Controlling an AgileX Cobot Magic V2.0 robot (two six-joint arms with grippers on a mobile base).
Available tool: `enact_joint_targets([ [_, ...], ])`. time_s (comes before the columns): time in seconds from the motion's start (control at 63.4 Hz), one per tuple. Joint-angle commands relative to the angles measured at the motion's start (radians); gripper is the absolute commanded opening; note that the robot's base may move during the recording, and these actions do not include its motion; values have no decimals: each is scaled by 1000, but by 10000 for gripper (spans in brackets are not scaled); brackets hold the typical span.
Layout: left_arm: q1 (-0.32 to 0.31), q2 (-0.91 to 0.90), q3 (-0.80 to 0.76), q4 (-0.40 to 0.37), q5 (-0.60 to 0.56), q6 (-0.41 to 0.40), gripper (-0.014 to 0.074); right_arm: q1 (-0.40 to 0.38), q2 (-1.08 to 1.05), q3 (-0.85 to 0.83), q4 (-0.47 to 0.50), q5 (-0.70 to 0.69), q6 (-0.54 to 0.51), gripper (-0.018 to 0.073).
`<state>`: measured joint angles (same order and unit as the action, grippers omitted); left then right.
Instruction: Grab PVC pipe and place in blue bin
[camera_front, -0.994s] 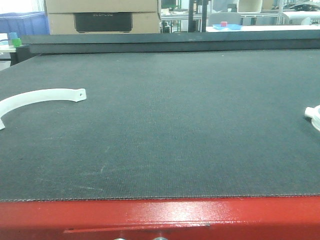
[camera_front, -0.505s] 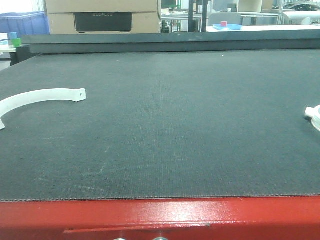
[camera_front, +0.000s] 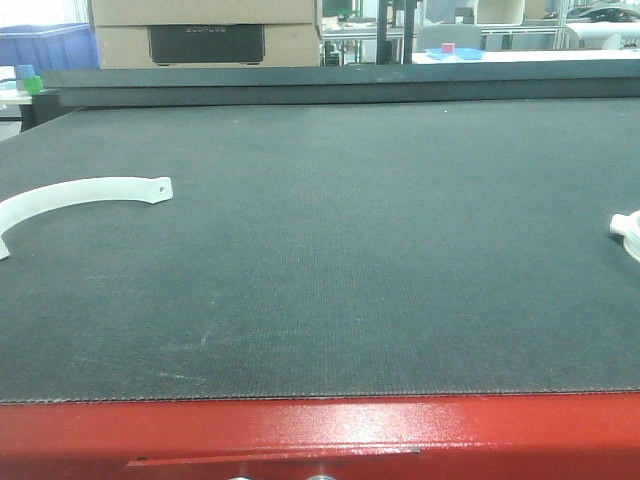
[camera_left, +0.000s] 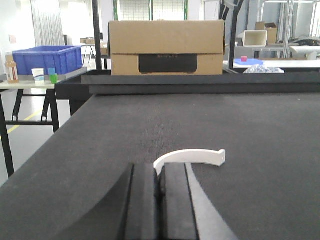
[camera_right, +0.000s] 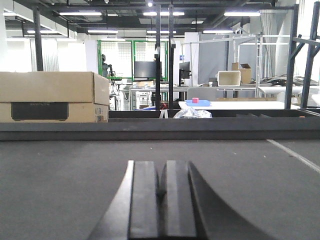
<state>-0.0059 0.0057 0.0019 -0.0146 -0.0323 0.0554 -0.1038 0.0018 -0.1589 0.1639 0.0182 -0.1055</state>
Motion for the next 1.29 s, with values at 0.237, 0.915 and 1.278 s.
enact_joint_targets([
  [0.237, 2, -6, -78, -7, -111, -11, -111, -4, 33, -213, 3, 255, 0, -168],
  [0.915, 2, 647, -649, -26, 325, -11, -111, -4, 787, -659, 25, 670, 0, -168],
  [1.278, 2, 940, -795, -26, 269, -11, -111, -4, 835, -672, 59, 543, 0, -168],
])
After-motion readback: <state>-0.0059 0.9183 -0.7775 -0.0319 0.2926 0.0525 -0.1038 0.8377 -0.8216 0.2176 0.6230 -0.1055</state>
